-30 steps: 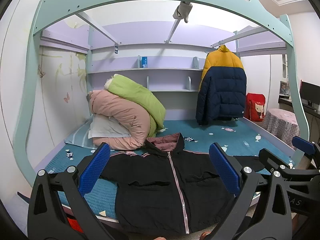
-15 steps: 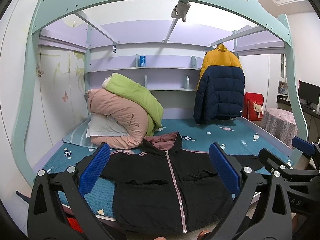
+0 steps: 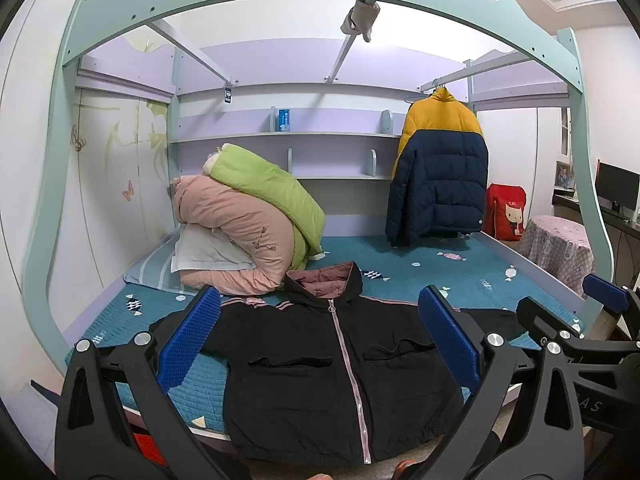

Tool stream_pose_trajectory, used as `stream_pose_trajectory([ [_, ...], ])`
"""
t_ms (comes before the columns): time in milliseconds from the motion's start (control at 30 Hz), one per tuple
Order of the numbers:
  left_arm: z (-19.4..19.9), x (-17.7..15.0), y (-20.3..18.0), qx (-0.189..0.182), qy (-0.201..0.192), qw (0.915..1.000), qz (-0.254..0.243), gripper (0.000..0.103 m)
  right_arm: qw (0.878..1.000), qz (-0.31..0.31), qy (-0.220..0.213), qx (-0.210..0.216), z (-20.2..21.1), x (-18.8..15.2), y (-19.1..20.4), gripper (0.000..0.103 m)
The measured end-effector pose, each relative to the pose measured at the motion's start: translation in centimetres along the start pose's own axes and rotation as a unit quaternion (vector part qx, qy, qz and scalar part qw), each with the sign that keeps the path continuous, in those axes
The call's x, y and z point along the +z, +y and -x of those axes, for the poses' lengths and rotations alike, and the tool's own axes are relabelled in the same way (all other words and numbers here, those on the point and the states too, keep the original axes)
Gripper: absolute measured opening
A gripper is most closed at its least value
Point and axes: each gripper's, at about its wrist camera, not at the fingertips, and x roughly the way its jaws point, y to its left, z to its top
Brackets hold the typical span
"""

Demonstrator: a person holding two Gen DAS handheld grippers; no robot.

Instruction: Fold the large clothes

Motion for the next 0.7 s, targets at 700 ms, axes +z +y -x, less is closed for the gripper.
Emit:
stream_pose_trajectory([
  [700, -0.41, -0.44, -0.05, 0.003, 0.006, 1.0000, -0.005, 0.099, 1.000, -0.002, 0.010, 0.000, 0.04, -0.72, -0.24, 0.096],
])
